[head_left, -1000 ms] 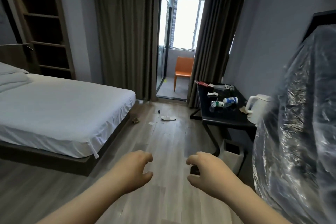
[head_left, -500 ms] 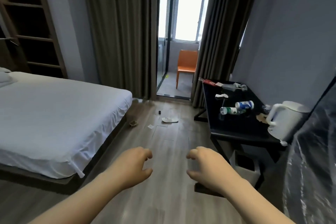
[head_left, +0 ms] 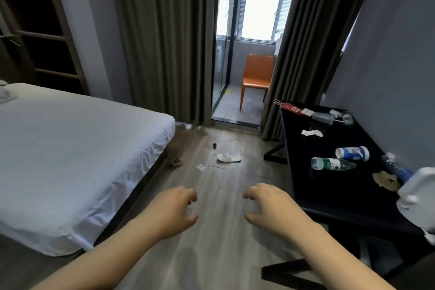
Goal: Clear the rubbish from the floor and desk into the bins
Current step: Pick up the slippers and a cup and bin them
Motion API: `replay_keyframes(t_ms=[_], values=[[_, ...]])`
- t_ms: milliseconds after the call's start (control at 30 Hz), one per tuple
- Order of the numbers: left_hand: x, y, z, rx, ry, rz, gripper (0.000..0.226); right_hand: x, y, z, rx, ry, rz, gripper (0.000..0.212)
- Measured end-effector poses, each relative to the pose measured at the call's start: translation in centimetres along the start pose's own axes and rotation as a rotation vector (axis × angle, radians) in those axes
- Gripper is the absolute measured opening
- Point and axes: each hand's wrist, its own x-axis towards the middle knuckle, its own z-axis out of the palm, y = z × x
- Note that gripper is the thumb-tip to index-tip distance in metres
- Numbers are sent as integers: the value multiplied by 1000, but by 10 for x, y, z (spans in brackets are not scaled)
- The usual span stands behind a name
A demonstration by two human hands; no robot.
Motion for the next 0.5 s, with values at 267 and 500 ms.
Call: replay_keyframes(t_ms=[267, 500], values=[[140, -91, -13, -38, -36, 30, 39, 161, 7, 6, -11, -40, 46, 43], [239, -150, -26, -38, -112, 22, 41, 271, 12, 14, 11, -100, 84, 45]])
